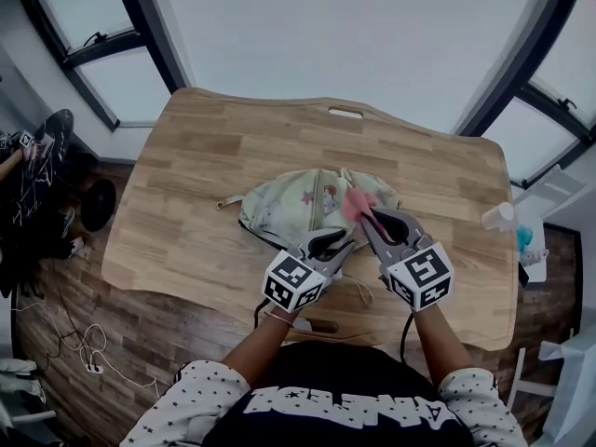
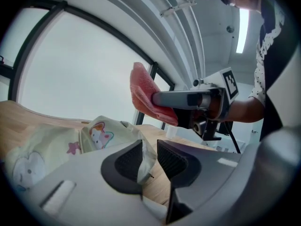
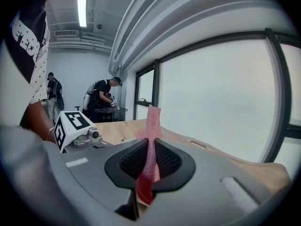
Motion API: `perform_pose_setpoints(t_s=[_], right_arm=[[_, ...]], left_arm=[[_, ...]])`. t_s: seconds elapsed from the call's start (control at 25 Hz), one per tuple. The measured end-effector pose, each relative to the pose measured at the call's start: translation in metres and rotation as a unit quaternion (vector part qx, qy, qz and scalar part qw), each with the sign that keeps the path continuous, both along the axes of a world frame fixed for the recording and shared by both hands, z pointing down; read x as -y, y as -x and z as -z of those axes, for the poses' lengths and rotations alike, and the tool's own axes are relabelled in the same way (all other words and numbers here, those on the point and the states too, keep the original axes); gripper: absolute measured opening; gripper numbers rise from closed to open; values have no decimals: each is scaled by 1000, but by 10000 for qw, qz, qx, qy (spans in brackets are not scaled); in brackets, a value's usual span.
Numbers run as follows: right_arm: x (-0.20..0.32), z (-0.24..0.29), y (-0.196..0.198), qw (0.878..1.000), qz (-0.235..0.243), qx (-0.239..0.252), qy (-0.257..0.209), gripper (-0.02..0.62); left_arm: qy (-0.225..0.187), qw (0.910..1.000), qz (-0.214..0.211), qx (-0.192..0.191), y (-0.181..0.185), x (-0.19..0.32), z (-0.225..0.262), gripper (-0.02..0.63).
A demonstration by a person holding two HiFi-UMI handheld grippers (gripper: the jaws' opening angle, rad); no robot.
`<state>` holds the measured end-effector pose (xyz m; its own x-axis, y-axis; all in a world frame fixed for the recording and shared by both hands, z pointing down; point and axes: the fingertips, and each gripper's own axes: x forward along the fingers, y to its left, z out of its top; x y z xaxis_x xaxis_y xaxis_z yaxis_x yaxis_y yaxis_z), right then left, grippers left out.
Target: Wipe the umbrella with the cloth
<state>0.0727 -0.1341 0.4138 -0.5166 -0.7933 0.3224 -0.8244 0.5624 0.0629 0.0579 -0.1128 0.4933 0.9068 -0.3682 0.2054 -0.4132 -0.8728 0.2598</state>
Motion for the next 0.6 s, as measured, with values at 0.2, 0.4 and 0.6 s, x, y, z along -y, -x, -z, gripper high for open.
perform_pose_setpoints(t_s=[0.2, 0.4, 0.6], right_arm=[[19, 17, 37, 9998, 141, 63, -120, 48], [33, 37, 86, 9983, 336, 457, -114, 46], [50, 23, 132, 9981, 316, 516, 80, 46]], left_arm=[[27, 10000, 18, -80, 18, -8, 2, 83], [-26, 9986, 502, -163, 65, 5, 4, 83], [-171, 9932, 1154, 20, 132, 35, -4, 84]])
